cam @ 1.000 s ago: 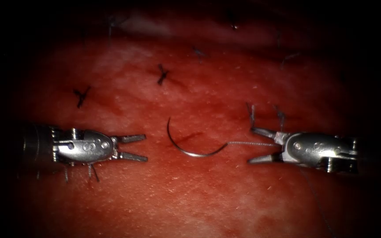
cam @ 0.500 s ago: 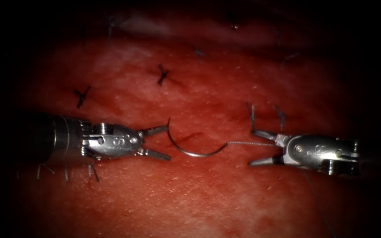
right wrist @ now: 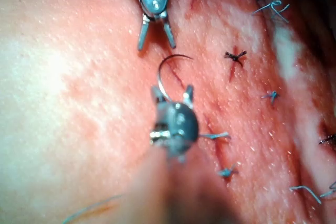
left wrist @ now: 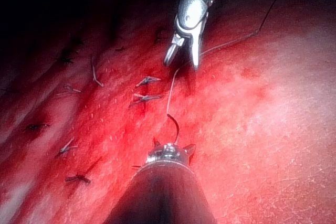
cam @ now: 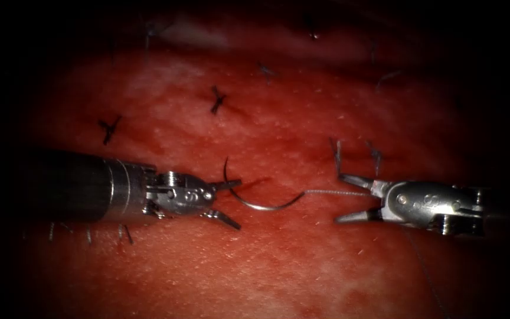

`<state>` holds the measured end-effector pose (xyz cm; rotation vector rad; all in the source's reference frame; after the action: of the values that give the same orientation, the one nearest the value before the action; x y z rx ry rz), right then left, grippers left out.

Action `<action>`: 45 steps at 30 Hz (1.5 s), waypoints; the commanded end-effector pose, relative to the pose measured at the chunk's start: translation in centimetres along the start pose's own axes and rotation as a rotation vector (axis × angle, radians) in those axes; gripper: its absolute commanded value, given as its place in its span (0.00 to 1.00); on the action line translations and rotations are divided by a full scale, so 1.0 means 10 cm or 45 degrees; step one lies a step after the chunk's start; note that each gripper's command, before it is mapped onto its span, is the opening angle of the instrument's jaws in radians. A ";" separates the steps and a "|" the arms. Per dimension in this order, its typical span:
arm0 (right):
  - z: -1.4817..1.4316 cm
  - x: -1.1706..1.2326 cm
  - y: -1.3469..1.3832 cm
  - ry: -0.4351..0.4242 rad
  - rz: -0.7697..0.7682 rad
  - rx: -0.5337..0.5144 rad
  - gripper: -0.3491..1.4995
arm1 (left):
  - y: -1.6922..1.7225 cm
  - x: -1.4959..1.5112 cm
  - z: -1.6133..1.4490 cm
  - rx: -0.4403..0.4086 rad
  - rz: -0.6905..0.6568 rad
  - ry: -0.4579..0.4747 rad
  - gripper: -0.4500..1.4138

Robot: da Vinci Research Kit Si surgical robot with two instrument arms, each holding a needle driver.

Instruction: Wound Closure

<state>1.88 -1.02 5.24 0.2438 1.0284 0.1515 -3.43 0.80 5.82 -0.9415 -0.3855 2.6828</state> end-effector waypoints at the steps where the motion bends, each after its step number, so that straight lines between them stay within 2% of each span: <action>1: 0.010 0.000 0.001 0.000 -0.002 0.002 0.60 | -0.004 -0.001 0.010 -0.009 0.008 -0.010 0.53; 5: 0.012 0.001 0.001 0.000 -0.001 0.000 0.60 | -0.009 -0.009 0.019 -0.035 0.026 -0.054 0.53; 9: 0.013 0.002 0.000 0.000 -0.001 -0.001 0.61 | -0.013 -0.012 0.029 -0.061 0.035 -0.051 0.52; 12: 0.013 0.003 0.000 0.000 0.000 -0.002 0.61 | -0.011 -0.013 0.037 -0.104 0.094 -0.053 0.39; 17: 0.015 0.003 0.000 -0.001 0.000 -0.003 0.61 | -0.008 -0.011 0.049 -0.138 0.155 -0.061 0.34; 25: 0.018 0.006 -0.002 -0.001 0.001 -0.006 0.64 | -0.009 -0.016 0.065 -0.196 0.197 -0.117 0.33; 28: 0.019 0.006 -0.002 -0.001 0.001 -0.006 0.64 | -0.009 -0.016 0.065 -0.199 0.159 -0.118 0.21; 31: 0.020 0.007 -0.002 -0.001 0.009 -0.007 0.64 | -0.009 -0.016 0.065 -0.170 0.095 -0.141 0.04; 32: 0.020 0.007 -0.002 -0.001 0.017 -0.007 0.64 | -0.010 -0.016 0.065 -0.153 0.073 -0.152 0.00; 33: 0.020 0.007 -0.002 -0.001 0.025 -0.007 0.63 | -0.010 -0.016 0.064 -0.139 0.059 -0.160 0.00; 35: 0.020 0.008 -0.002 -0.002 0.055 -0.006 0.57 | -0.011 -0.015 0.063 -0.114 0.044 -0.176 0.00; 39: 0.023 0.010 0.000 -0.002 0.188 -0.011 0.32 | -0.008 -0.013 0.058 -0.017 0.036 -0.168 0.00; 40: 0.026 0.013 0.002 0.035 0.293 -0.040 0.22 | -0.004 -0.011 0.055 0.039 0.025 -0.164 0.00; 42: 0.031 0.015 0.002 0.076 0.431 -0.063 0.21 | 0.000 -0.006 0.049 0.103 -0.008 -0.145 0.00; 44: 0.038 0.016 -0.003 0.102 0.812 -0.054 0.06 | 0.004 0.001 0.043 0.172 -0.010 -0.109 0.00; 45: 0.040 0.016 -0.004 0.120 0.841 -0.061 0.00 | 0.006 0.004 0.040 0.202 -0.004 -0.093 0.00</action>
<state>2.21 -1.06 5.26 0.5315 1.0113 0.7958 -3.67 0.68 5.99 -0.8001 -0.1450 2.7012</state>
